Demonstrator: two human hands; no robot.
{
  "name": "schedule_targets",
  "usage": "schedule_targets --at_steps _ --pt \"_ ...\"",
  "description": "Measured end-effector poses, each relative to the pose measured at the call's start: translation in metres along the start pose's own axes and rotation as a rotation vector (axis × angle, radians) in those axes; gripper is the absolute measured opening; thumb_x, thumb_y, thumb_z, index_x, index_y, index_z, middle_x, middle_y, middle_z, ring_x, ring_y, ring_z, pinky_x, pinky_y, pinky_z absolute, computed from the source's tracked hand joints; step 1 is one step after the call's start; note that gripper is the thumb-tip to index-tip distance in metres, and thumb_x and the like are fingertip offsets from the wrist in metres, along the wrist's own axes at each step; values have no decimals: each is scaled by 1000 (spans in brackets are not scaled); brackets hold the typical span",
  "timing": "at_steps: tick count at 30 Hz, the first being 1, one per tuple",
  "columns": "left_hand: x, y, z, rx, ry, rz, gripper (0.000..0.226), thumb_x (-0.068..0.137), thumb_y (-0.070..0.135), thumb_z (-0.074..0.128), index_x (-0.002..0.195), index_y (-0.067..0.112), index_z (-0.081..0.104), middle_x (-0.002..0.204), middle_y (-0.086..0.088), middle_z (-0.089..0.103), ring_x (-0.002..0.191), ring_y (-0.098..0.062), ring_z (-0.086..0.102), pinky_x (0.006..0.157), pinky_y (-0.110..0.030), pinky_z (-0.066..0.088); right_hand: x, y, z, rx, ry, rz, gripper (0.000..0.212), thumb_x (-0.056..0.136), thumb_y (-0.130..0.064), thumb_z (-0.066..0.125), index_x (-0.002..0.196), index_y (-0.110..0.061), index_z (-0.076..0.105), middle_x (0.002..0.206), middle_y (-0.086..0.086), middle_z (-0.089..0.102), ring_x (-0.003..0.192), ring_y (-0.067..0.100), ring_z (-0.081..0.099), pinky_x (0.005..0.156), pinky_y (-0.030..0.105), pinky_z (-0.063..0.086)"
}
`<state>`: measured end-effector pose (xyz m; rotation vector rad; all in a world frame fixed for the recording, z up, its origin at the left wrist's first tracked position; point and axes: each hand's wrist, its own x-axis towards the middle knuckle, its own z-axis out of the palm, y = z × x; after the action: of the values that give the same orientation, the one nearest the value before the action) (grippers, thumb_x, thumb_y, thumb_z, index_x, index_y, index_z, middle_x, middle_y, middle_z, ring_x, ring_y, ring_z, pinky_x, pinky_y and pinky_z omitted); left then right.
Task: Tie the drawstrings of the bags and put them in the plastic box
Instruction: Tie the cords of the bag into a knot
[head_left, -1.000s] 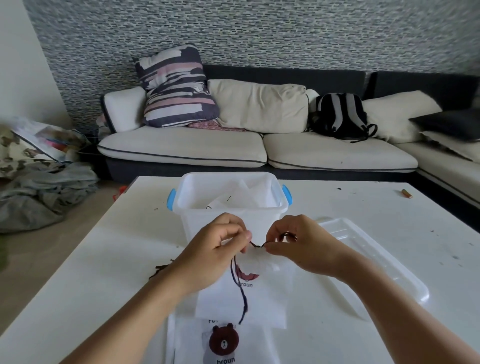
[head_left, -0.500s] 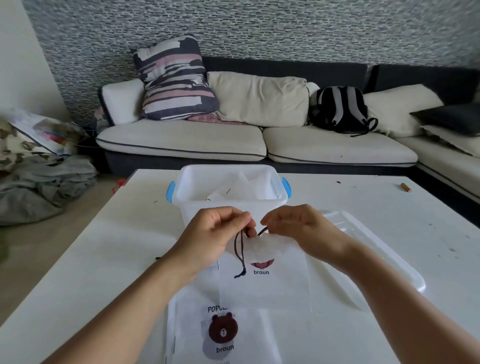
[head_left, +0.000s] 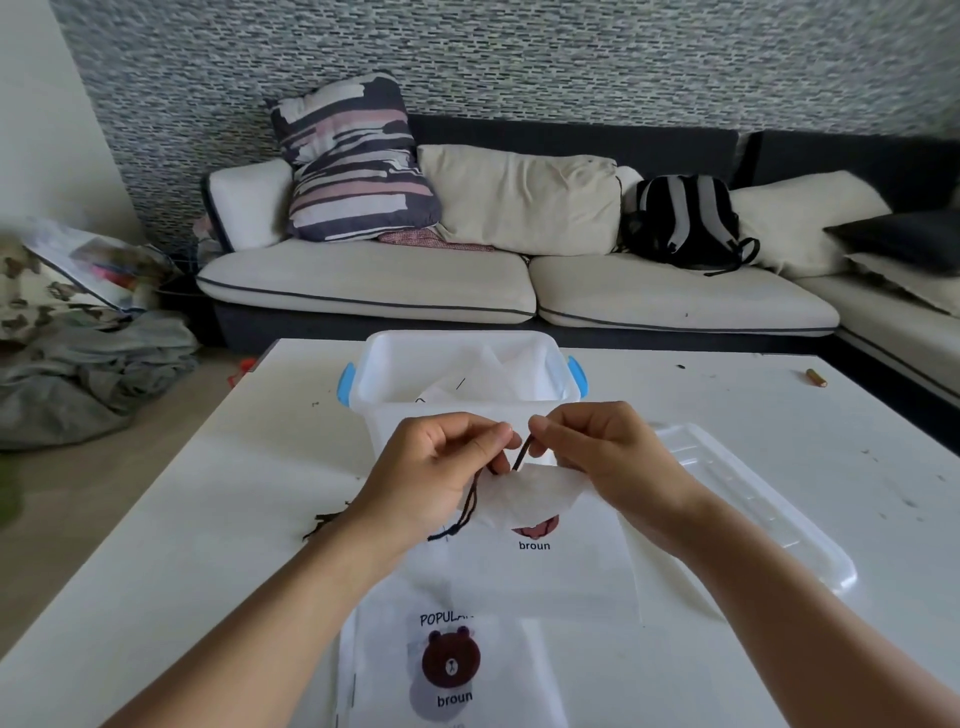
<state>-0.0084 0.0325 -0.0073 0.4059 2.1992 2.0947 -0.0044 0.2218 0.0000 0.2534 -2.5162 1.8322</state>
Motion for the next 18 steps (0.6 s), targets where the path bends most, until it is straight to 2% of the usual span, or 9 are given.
schedule_targets --at_steps 3,6,8,10,11,13,16,18 --pt "-1 1 1 7 43 -23 23 94 30 65 79 17 77 67 3 65 64 -11 57 65 -25 46 -2 -2 1 44 -48 28 35 99 -33 60 70 -16 71 57 2 30 55 16 24 55 30 21" --pt "0 1 1 -3 -6 -31 28 96 27 62 73 22 76 73 -1 67 65 -12 56 65 -24 44 -2 -5 1 140 -77 54 36 100 -31 57 70 -17 70 56 1 27 53 14 21 52 27 19" --pt "1 1 -1 -14 -84 -27 26 99 21 58 81 18 77 80 -5 69 72 -12 57 69 -24 45 -2 -5 0 204 -78 88 35 100 -31 57 71 -16 69 58 1 27 54 14 21 51 28 19" --pt "0 2 -3 -10 -137 -9 23 101 16 55 96 4 74 76 2 65 72 -9 57 71 -20 46 -2 -6 -3 243 -79 111 31 100 -29 57 77 -11 68 59 0 26 55 14 20 52 29 18" --pt "0 2 -3 -4 -138 0 23 101 15 55 95 2 73 75 5 63 71 -8 57 71 -19 45 -2 -6 -4 226 -72 107 29 99 -29 59 82 -8 68 58 -1 26 54 15 19 51 29 17" --pt "-1 4 -4 18 -125 10 27 101 15 55 80 9 72 71 6 61 67 -8 54 69 -17 43 -1 -8 -7 112 -36 54 20 94 -27 68 93 -7 69 55 -3 28 52 15 19 48 27 17" --pt "-2 6 -3 73 -127 16 33 100 17 57 71 15 71 69 5 61 67 -8 54 68 -16 42 -3 -11 -5 -80 -29 -77 15 90 -26 75 105 -27 74 53 -7 30 49 14 25 44 23 24" --pt "-2 6 -2 107 -129 13 33 99 17 59 70 18 73 69 6 63 69 -7 56 70 -16 43 -5 -12 -4 -150 -35 -147 12 91 -23 74 102 -28 77 51 -9 36 48 10 29 47 16 27"
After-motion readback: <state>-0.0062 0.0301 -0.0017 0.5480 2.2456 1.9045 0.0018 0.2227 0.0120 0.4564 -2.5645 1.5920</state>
